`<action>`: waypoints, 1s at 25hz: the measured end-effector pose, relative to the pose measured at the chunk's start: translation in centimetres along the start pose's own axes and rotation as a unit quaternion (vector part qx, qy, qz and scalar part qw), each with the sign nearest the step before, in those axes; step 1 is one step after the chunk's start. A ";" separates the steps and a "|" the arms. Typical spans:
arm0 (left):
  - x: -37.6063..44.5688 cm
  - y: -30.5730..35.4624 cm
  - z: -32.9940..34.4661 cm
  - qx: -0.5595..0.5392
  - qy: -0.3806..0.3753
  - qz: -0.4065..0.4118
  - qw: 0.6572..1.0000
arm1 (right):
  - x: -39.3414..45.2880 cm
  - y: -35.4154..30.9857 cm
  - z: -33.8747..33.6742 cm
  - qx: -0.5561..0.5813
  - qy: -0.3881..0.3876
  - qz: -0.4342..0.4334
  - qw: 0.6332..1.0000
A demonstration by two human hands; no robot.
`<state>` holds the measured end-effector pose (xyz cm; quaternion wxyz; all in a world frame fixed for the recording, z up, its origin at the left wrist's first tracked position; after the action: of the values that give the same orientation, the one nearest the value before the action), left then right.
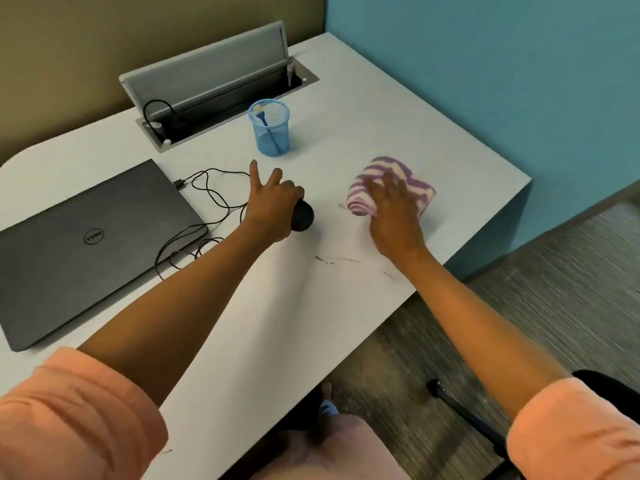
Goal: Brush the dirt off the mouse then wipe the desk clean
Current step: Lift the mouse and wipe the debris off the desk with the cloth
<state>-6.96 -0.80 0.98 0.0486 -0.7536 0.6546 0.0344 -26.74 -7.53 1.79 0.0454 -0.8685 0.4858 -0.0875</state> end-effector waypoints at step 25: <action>-0.7 -1.2 -1.3 -0.031 0.016 -0.028 0.999 | 2.1 -1.0 0.7 -0.153 -0.118 0.108 0.975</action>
<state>-5.93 -0.09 2.38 0.0160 -0.7735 0.6322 0.0415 -24.66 -8.76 1.49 -0.0214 -0.8118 0.5755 0.0963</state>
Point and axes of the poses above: each hand's wrist, its own x-axis towards the middle knuckle, its own z-axis out of the palm, y = z × x, the point moved 6 cm from there along x, towards the middle knuckle, and after that the axes turned 7 degrees about -x, right-handed, at the moved point
